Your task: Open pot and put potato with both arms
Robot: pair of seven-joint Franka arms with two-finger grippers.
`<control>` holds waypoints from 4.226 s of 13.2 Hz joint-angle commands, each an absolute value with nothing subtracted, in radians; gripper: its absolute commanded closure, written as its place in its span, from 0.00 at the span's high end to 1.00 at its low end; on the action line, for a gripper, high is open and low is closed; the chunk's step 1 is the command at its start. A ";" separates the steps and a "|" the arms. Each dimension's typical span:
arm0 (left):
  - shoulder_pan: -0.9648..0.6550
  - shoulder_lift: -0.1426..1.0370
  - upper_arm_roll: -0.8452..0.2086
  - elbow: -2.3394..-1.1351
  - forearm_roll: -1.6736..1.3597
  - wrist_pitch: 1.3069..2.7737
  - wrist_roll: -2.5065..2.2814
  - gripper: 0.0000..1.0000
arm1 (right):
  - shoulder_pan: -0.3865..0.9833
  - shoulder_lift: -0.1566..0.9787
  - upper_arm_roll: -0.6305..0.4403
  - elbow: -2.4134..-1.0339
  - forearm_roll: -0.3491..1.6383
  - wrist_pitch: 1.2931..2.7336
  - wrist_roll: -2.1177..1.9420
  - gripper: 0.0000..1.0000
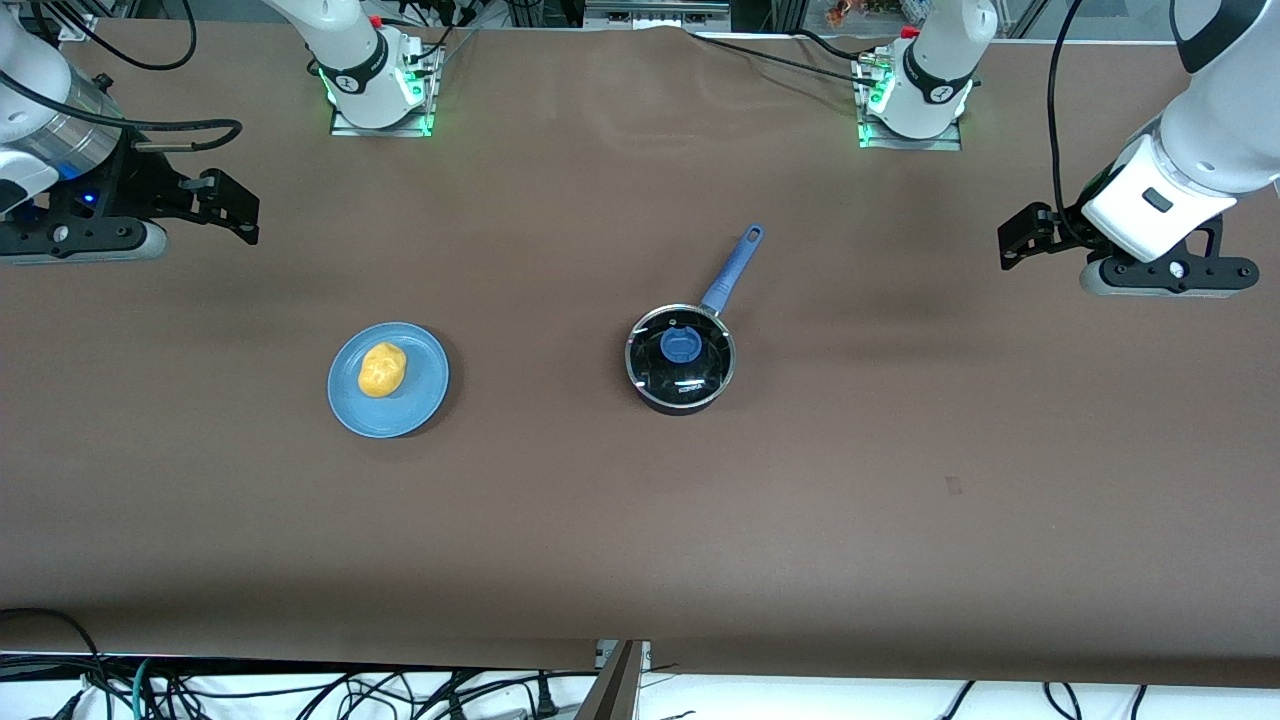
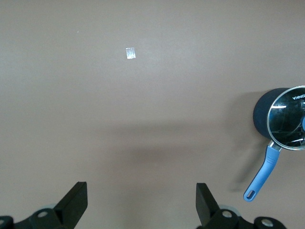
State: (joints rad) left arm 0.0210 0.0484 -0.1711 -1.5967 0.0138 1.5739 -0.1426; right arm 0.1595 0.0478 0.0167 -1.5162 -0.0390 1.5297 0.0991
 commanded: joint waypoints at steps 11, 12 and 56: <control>-0.012 0.066 -0.187 -1.595 -0.028 1.526 -0.118 1.00 | 0.155 0.054 0.018 -1.500 -0.041 1.516 0.084 1.00; -0.023 0.074 -0.189 -1.595 -0.056 1.526 -0.120 1.00 | 0.155 0.054 0.018 -1.502 -0.041 1.514 0.084 1.00; -0.402 0.522 -0.198 -1.313 0.084 1.706 -0.586 0.31 | 0.155 0.086 0.020 -1.502 -0.023 1.532 0.086 1.00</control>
